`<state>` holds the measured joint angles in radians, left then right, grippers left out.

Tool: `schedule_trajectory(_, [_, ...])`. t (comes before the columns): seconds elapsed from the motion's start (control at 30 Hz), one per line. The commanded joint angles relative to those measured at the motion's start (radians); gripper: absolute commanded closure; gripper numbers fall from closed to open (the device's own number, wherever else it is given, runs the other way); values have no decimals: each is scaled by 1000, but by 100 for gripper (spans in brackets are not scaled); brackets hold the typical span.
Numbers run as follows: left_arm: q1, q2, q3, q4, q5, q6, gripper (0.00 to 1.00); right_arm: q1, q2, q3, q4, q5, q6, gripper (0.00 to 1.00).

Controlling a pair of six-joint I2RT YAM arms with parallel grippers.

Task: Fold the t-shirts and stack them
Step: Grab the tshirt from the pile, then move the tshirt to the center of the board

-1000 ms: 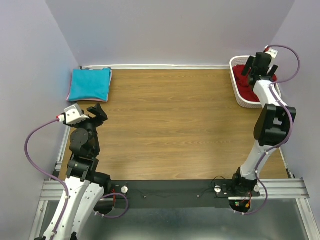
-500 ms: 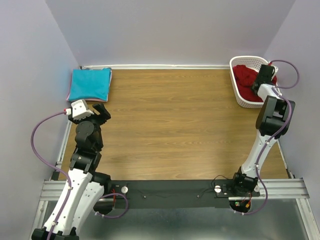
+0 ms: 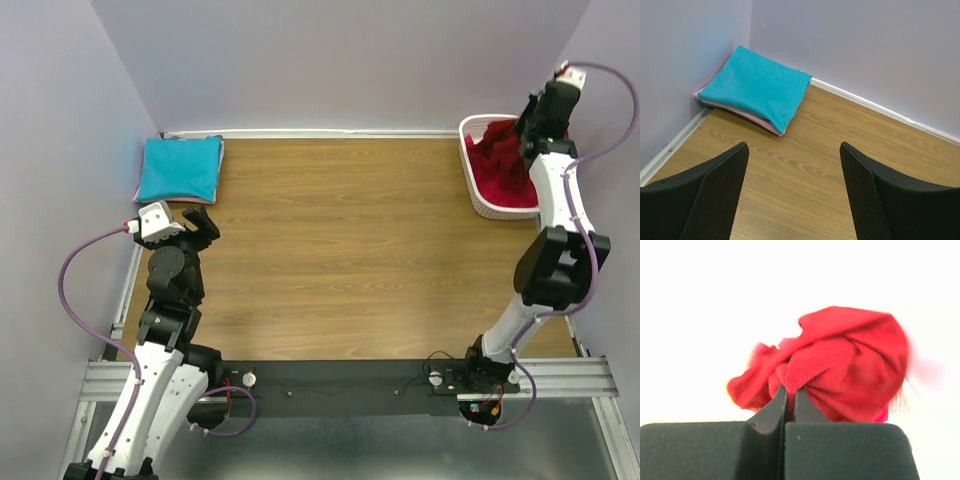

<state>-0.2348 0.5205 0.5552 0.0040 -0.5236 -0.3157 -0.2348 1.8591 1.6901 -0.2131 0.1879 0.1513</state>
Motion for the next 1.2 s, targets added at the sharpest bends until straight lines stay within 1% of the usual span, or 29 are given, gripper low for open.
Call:
schedule_trajectory(0.0, [3,-20,6,14,14,6,18,124,-173,150,38,-4,-126,99])
schedule_trajectory(0.07, [3,-25,6,13,14,3,18,159,-210,199,37,-24,-144,99])
schedule_trajectory(0.1, [3,-28,8,13,14,3,18,198,-221,254,37,-33,-188,100])
schedule_trajectory(0.13, [3,-30,8,11,14,3,18,216,-233,279,37,-56,-196,99])
schedule_trajectory(0.2, [3,-33,5,10,14,1,18,265,-262,328,37,-166,-196,99])
schedule_trajectory(0.23, [3,-33,6,10,14,1,18,282,-268,370,37,-265,-187,100])
schedule_trajectory(0.27, [3,-34,6,10,14,1,18,299,-274,388,37,-310,-180,99])
schedule_trajectory(0.33, [3,-33,6,10,14,1,18,350,-290,416,38,-402,-129,100])
schedule_trajectory(0.37, [3,-31,8,10,13,0,18,364,-293,433,40,-501,-107,100])
schedule_trajectory(0.47, [3,-28,6,10,14,0,18,420,-298,436,61,-648,-12,99])
schedule_trajectory(0.5, [3,-27,6,10,14,1,18,437,-298,421,64,-715,11,99])
schedule_trajectory(0.53, [3,-25,8,10,14,1,18,465,-298,405,67,-743,48,99])
schedule_trajectory(0.57, [3,-25,6,10,19,1,18,476,-307,343,69,-790,60,97])
schedule_trajectory(0.6, [3,-24,6,10,20,1,18,492,-316,295,69,-803,74,94])
schedule_trajectory(0.63, [3,-22,5,10,22,0,18,500,-330,230,70,-809,92,90])
schedule_trajectory(0.67, [3,-19,6,10,22,1,18,506,-359,98,70,-827,96,88])
schedule_trajectory(0.73, [3,-17,6,8,30,1,18,509,-396,-72,67,-825,111,78])
schedule_trajectory(0.77, [3,-5,0,8,54,-19,18,509,-504,-389,49,-615,125,52])
schedule_trajectory(0.8, [3,6,0,7,68,-40,18,508,-547,-465,35,-475,125,44])
schedule_trajectory(0.83, [3,12,3,4,88,-52,18,509,-566,-515,9,-403,129,35])
schedule_trajectory(0.87, [3,24,6,-2,137,-66,18,508,-572,-586,-49,-305,133,32])
schedule_trajectory(0.9, [2,50,15,-2,164,-94,18,506,-578,-611,-78,-277,128,29])
schedule_trajectory(0.93, [2,65,18,-2,231,-111,18,506,-578,-628,-104,-253,122,28])
schedule_trajectory(0.97, [2,85,22,-36,269,-123,18,506,-578,-662,-139,-249,122,28])
schedule_trajectory(1.03, [2,163,34,-50,341,-151,18,506,-577,-688,-160,-261,119,27])
schedule_trajectory(1.07, [0,197,40,-59,415,-164,18,506,-574,-701,-169,-271,128,27])
schedule_trajectory(1.1, [-1,270,54,-82,451,-169,18,508,-572,-722,-169,-287,136,27])
schedule_trajectory(1.13, [-4,310,61,-99,500,-177,18,506,-566,-730,-169,-298,152,27])
schedule_trajectory(1.17, [-9,352,71,-116,516,-180,18,506,-561,-736,-167,-314,159,27])
